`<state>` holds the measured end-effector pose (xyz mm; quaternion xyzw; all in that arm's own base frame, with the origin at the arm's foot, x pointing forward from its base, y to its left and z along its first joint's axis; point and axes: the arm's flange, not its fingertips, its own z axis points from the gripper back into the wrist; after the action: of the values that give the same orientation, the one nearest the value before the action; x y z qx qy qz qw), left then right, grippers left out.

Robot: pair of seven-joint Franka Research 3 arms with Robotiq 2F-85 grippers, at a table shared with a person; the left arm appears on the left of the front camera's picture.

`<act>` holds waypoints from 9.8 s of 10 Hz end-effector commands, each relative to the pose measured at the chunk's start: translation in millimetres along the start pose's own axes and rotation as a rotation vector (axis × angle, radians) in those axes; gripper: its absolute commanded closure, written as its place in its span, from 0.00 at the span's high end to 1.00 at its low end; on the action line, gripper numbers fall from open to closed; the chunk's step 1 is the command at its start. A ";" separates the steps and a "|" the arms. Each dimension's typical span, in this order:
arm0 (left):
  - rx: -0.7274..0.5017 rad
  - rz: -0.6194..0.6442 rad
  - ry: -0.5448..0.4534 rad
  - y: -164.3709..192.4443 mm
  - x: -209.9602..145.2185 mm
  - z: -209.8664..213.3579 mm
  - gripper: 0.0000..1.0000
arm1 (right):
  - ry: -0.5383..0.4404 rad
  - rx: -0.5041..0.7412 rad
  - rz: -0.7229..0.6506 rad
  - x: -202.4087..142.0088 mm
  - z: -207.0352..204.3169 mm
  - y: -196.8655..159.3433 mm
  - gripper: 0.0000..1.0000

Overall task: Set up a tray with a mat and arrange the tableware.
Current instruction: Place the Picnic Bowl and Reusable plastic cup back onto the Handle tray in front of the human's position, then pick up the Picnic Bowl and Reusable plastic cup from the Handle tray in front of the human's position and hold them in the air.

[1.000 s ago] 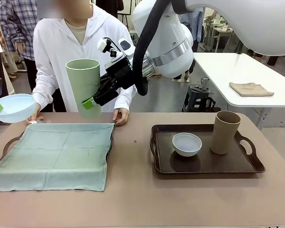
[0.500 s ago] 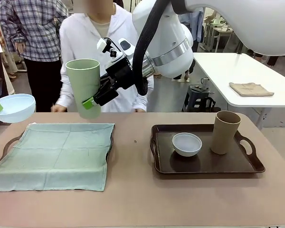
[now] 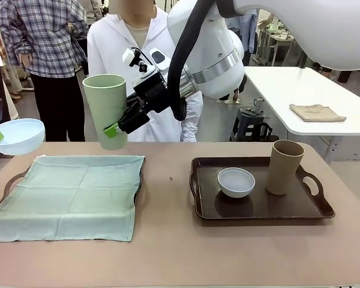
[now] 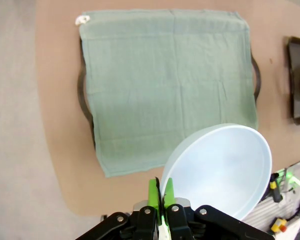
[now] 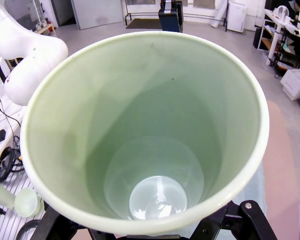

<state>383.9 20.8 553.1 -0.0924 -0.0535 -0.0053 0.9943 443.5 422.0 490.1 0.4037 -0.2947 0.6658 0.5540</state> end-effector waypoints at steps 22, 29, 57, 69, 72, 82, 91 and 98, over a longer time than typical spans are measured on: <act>0.009 0.062 -0.043 42.7 78.2 -220.3 0.04 | -0.031 0.017 -0.036 -163.1 -126.0 -119.4 0.81; -0.002 0.048 0.031 43.4 75.1 -218.1 1.00 | 0.063 0.011 -0.126 -166.1 -117.2 -116.0 1.00; 0.279 -0.021 0.095 -108.5 6.2 -25.7 0.85 | 0.826 -0.590 -1.127 -35.0 143.3 93.8 1.00; 0.228 -0.028 0.077 -99.9 -7.5 -13.1 0.85 | 0.829 -0.642 -1.207 -42.8 163.3 105.8 1.00; 0.076 0.026 0.065 -70.3 -22.1 7.8 0.85 | 0.582 -0.621 -1.516 -121.0 274.6 139.6 1.00; -0.527 0.173 0.085 68.1 -29.0 34.1 0.85 | 0.044 -0.327 -1.616 -248.1 437.6 200.2 1.00; -0.937 0.394 0.097 243.4 -71.7 31.4 0.85 | -0.558 -0.173 -1.637 -374.0 514.7 321.2 1.00; -0.951 0.394 0.124 248.7 -77.6 9.7 0.85 | -0.577 -0.186 -1.669 -382.7 513.5 332.8 1.00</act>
<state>316.7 264.0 506.9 -0.5474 0.0258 0.1434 0.8241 253.7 -269.8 435.8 0.5930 -0.0858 -0.1089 0.7932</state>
